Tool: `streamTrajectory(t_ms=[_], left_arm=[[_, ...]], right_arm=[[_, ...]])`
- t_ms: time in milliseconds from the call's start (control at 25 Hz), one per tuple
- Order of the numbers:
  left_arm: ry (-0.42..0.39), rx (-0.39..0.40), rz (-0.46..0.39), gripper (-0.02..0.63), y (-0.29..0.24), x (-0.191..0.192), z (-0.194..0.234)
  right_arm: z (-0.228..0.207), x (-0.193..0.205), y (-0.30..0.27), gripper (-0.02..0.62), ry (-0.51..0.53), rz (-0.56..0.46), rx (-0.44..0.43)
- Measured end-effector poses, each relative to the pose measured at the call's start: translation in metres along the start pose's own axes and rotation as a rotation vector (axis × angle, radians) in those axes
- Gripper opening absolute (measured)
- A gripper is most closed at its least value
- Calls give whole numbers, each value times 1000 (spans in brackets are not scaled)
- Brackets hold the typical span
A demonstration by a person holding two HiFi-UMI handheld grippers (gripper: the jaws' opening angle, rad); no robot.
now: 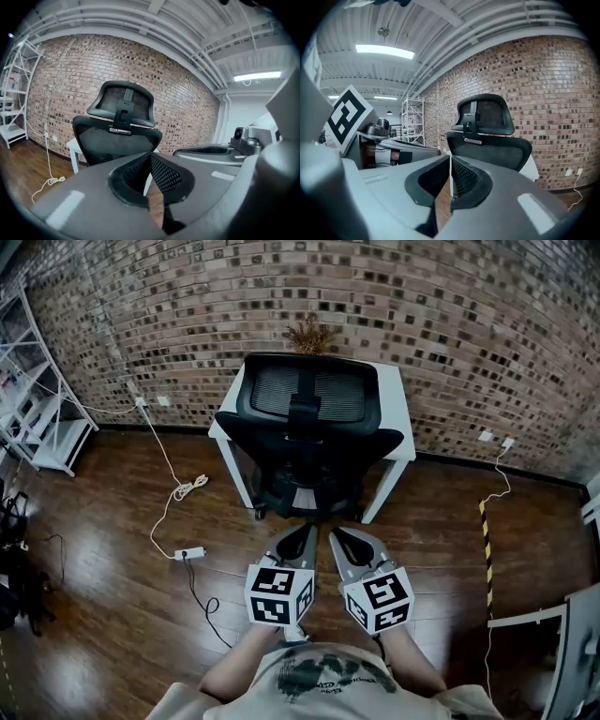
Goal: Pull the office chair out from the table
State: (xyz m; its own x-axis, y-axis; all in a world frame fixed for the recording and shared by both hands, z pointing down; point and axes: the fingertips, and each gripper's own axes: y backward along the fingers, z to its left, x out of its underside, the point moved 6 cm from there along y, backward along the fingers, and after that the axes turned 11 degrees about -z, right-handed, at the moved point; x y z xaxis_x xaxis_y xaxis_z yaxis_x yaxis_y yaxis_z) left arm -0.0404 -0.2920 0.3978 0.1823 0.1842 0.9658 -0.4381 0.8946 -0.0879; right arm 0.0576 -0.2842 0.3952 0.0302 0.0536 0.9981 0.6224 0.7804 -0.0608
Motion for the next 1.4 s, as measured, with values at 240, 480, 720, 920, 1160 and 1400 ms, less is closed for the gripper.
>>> streamTrajectory(t_ms=[240, 480, 720, 920, 1160, 1400], left_arm=[[-26, 39, -3, 16, -15, -14, 32], [-45, 51, 4, 17, -28, -19, 52], [-73, 54, -25, 17, -47, -34, 75], [-122, 60, -57, 19, -67, -57, 97], [-193, 119, -71, 69, -86, -84, 138], [-331, 131, -49, 130, -95, -106, 192]], right_arm=[[-4, -8, -32, 6, 10, -18, 35], [-12, -10, -50, 28, 11, -24, 40], [-32, -16, -66, 52, 39, -35, 43], [-57, -28, -83, 75, 72, -62, 47], [-96, -46, -104, 108, 143, -78, 42], [-134, -52, -114, 155, 199, -61, 48]])
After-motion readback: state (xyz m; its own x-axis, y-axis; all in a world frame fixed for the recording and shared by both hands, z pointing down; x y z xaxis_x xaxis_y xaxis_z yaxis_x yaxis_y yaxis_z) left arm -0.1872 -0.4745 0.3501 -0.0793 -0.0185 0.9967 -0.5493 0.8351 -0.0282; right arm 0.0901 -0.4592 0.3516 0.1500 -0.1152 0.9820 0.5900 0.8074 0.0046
